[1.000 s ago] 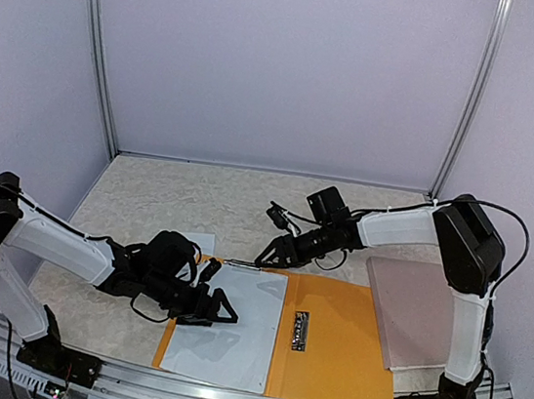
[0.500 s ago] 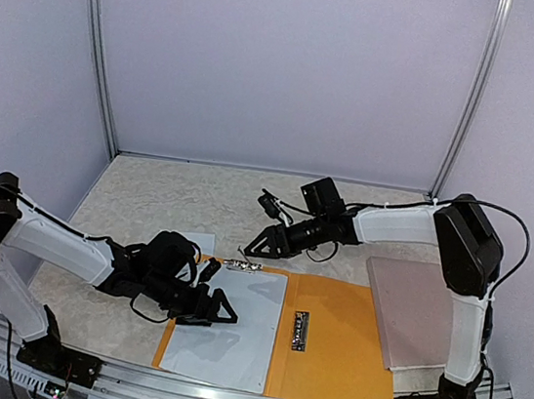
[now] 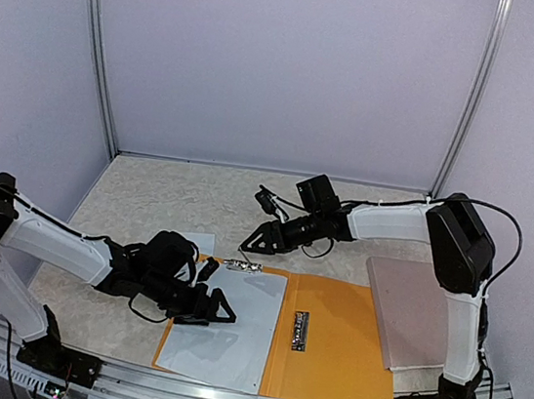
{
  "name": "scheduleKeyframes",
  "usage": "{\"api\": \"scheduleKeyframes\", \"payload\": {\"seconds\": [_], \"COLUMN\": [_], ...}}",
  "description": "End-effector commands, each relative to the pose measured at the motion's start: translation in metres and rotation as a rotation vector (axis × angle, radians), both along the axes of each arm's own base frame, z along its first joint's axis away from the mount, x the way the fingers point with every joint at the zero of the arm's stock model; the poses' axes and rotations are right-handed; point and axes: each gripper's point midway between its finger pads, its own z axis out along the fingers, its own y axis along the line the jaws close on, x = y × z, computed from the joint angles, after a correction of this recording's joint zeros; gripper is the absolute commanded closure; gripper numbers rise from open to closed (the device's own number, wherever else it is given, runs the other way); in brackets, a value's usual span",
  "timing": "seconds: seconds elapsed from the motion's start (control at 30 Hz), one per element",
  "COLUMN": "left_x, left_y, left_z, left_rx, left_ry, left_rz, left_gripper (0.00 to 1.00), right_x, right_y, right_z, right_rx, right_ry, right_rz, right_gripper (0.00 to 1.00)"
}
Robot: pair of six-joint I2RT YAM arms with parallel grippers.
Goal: Put the files into the folder
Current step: Close the spring clip on the folder.
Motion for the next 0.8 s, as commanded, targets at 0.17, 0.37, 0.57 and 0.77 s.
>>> {"api": "scheduleKeyframes", "payload": {"seconds": [0.17, 0.37, 0.57, 0.77], "left_x": [0.001, 0.003, 0.004, 0.003], "left_y": [0.006, -0.003, -0.008, -0.012], "left_z": [0.001, 0.004, 0.004, 0.002], "left_rx": [0.049, 0.041, 0.043, 0.047], "left_ry": [-0.009, -0.013, -0.014, -0.011], "left_rz": [0.010, -0.002, -0.014, -0.026], "left_gripper": [0.14, 0.14, 0.14, 0.14], "right_x": [-0.007, -0.008, -0.014, -0.021], "right_y": [-0.019, -0.027, -0.037, -0.047], "right_z": [-0.002, -0.003, -0.007, -0.009], "right_rx": [-0.064, -0.080, -0.105, -0.127], "right_ry": [-0.031, -0.037, -0.037, -0.038], "right_rz": [-0.019, -0.027, -0.036, -0.042], "right_gripper": [0.37, 0.37, 0.38, 0.38]}}
